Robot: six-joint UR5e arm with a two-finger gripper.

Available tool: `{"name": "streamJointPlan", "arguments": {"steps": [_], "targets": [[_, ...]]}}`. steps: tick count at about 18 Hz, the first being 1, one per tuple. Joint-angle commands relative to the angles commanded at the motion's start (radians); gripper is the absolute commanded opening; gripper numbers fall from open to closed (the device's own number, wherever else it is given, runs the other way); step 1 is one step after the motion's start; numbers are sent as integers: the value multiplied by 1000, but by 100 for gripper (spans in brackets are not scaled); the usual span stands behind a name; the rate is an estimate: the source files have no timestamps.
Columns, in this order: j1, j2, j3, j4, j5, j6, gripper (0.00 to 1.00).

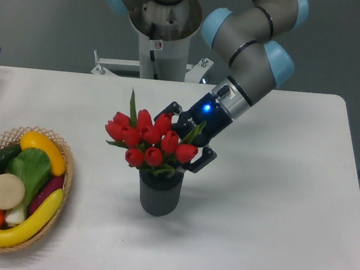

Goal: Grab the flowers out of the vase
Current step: 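Lower the gripper around the tulip stems and close it, then lift the gripped tulips straight up out of the vase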

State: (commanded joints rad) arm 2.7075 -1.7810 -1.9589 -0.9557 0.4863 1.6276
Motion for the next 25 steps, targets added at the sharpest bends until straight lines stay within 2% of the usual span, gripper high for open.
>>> {"name": "streamJointPlan", "arguments": {"steps": [4, 11, 14, 17, 25], "targets": [[2, 0, 5, 0, 0, -2, 41], [17, 11, 6, -2, -8, -23, 42], [21, 17, 31, -9, -6, -55, 42], [21, 50, 52, -12, -29, -147, 42], [46, 107, 71, -14, -101, -276, 42]]}}
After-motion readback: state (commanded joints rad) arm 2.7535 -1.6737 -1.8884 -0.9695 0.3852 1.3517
